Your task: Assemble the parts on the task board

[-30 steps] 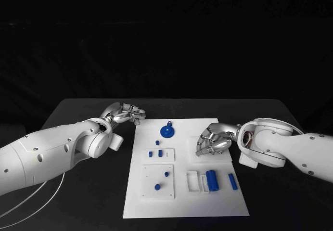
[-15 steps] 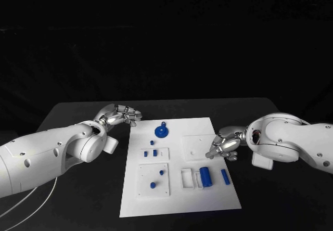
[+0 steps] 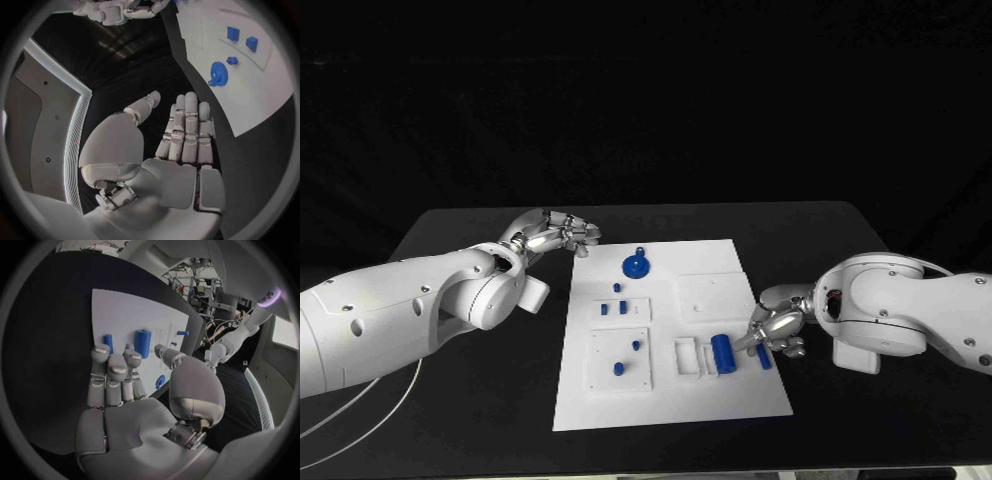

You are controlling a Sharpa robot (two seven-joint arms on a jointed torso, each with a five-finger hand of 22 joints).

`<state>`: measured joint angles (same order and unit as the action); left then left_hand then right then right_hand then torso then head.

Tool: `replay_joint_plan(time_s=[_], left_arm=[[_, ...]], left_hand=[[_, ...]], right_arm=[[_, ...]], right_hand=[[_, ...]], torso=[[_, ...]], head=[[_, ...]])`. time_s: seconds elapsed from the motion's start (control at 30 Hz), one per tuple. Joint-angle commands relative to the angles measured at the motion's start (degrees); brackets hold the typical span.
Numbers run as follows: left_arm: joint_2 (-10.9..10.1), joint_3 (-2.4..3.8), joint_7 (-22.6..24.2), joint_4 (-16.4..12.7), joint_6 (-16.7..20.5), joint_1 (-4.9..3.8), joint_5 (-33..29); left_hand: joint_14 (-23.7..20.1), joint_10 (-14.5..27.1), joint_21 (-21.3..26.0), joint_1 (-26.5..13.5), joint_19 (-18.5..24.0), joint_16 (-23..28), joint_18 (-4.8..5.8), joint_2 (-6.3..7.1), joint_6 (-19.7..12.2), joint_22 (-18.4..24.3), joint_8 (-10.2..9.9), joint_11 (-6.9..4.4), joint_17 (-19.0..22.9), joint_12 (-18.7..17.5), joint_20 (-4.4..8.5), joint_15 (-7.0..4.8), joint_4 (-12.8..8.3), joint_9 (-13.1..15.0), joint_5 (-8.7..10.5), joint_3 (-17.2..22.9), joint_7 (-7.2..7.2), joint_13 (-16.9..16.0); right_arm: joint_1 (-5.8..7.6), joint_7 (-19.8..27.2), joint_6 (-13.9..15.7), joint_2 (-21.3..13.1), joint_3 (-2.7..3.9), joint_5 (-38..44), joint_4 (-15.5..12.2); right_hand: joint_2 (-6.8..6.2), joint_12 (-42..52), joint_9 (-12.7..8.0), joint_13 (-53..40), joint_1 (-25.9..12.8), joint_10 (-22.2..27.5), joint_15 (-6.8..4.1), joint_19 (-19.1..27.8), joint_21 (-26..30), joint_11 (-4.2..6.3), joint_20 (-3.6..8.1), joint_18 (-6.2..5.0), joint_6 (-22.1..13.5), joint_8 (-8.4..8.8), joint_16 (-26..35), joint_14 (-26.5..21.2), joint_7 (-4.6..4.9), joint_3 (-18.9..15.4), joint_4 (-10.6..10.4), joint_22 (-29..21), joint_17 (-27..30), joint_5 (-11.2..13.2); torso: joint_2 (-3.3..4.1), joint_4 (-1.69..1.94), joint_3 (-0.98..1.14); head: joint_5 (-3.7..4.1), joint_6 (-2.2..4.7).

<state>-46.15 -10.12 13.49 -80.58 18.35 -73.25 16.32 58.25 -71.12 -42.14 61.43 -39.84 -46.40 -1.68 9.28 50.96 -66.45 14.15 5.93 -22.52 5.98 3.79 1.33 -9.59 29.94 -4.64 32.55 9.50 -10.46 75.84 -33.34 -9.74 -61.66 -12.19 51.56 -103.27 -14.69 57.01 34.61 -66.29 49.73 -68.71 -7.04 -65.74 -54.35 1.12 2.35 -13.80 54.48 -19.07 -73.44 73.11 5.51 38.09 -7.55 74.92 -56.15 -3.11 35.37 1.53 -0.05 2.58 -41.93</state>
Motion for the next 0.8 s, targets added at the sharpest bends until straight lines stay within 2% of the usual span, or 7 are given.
replay_joint_plan(time_s=[0.03, 0.1, 0.27, 0.5, 0.57, 0.8], left_arm=[[-0.01, 0.03, 0.94, -0.27, -0.37, -0.04, -0.82], [-0.07, 0.02, 0.93, -0.32, -0.38, -0.04, -0.82], [-0.23, 0.00, 0.88, -0.55, -0.47, -0.04, -0.82], [-0.21, 0.00, 0.81, -0.61, -0.69, -0.04, -0.82], [-0.16, 0.00, 0.80, -0.56, -0.73, -0.04, -0.82], [-0.26, 0.00, 0.75, -0.75, -0.86, -0.04, -0.82]], left_hand=[[0.40, 0.34, 0.26, -0.54, -0.13, 0.32, 0.87, 0.00, -0.48, -0.08, 0.36, -0.13, -0.11, -0.24, 0.56, -0.02, 0.41, -0.06, 0.29, 0.01, -0.03, -0.07], [0.40, 0.34, 0.27, -0.56, -0.13, 0.33, 0.86, 0.01, -0.48, -0.08, 0.36, -0.13, -0.12, -0.24, 0.56, -0.02, 0.45, -0.07, 0.30, 0.01, -0.03, -0.07], [0.41, 0.34, 0.29, -0.64, -0.14, 0.36, 0.86, 0.04, -0.49, -0.11, 0.37, -0.13, -0.17, -0.24, 0.56, -0.03, 0.60, -0.09, 0.31, 0.02, -0.03, -0.07], [0.42, 0.35, 0.30, -0.67, -0.15, 0.38, 0.85, 0.04, -0.50, -0.12, 0.37, -0.13, -0.19, -0.25, 0.57, -0.03, 0.68, -0.10, 0.31, 0.03, -0.03, -0.07], [0.42, 0.35, 0.31, -0.67, -0.15, 0.38, 0.85, 0.03, -0.51, -0.13, 0.37, -0.13, -0.20, -0.25, 0.57, -0.03, 0.70, -0.10, 0.31, 0.04, -0.03, -0.07], [0.42, 0.35, 0.32, -0.68, -0.15, 0.40, 0.84, 0.01, -0.51, -0.14, 0.38, -0.13, -0.22, -0.25, 0.57, -0.03, 0.75, -0.11, 0.31, 0.05, -0.04, -0.07]], right_arm=[[-0.01, -1.02, -0.04, 0.49, -0.31, 2.92, -0.17], [-0.01, -1.05, 0.24, 1.12, -0.76, 3.54, 0.05], [-0.07, -1.07, 2.11, 2.96, -1.71, 3.64, 0.87], [-0.81, -1.06, 2.85, 4.68, -2.03, 3.64, 1.76], [-1.15, -1.05, 3.25, 5.12, -2.03, 3.66, 2.13], [-1.88, -1.09, 3.92, 6.10, -2.03, 4.33, 2.92]], right_hand=[[-0.44, 0.32, 0.06, -0.17, -1.18, 0.43, -0.08, -0.29, -0.43, -0.14, 0.57, -1.20, -0.18, 0.13, -0.34, 0.23, -0.01, -0.18, -0.87, 1.15, -0.20, 0.30], [-0.67, 0.38, 0.04, -0.27, -1.70, 0.43, -0.05, -0.26, -0.54, -0.18, 0.67, -1.20, -0.32, 0.31, -0.35, 0.25, 0.02, -0.37, -1.37, 1.16, -0.33, 0.29], [-1.10, 0.46, 0.07, -0.46, -2.74, 0.49, 0.00, -0.12, -0.75, -0.24, 0.84, -1.20, -0.46, 0.60, -0.35, 0.23, 0.08, -1.30, -2.26, 1.17, -0.60, 0.28], [-1.30, 0.46, 0.10, -0.55, -3.07, 0.56, 0.01, 0.01, -0.83, -0.25, 0.96, -1.20, -0.53, 0.75, -0.30, 0.21, 0.09, -1.83, -2.64, 1.15, -0.73, 0.28], [-1.31, 0.46, 0.10, -0.56, -3.07, 0.57, 0.01, 0.02, -0.83, -0.25, 0.97, -1.20, -0.53, 0.76, -0.30, 0.20, 0.09, -1.86, -2.66, 1.15, -0.74, 0.28], [-1.33, 0.45, 0.11, -0.58, -3.03, 0.61, 0.02, 0.07, -0.85, -0.26, 1.01, -1.20, -0.56, 0.81, -0.27, 0.19, 0.10, -1.95, -2.71, 1.14, -0.78, 0.28]], torso=[[-0.47, -0.10, -0.25], [-0.49, -0.04, -0.32], [-0.18, 0.00, -0.23], [-0.13, -0.10, -0.25], [0.13, 0.53, -0.93], [0.17, 0.54, -0.91]], head=[[-0.03, -0.29], [-0.01, -0.44], [0.10, -0.40], [0.01, -0.60], [0.59, -0.49], [0.47, -0.65]])
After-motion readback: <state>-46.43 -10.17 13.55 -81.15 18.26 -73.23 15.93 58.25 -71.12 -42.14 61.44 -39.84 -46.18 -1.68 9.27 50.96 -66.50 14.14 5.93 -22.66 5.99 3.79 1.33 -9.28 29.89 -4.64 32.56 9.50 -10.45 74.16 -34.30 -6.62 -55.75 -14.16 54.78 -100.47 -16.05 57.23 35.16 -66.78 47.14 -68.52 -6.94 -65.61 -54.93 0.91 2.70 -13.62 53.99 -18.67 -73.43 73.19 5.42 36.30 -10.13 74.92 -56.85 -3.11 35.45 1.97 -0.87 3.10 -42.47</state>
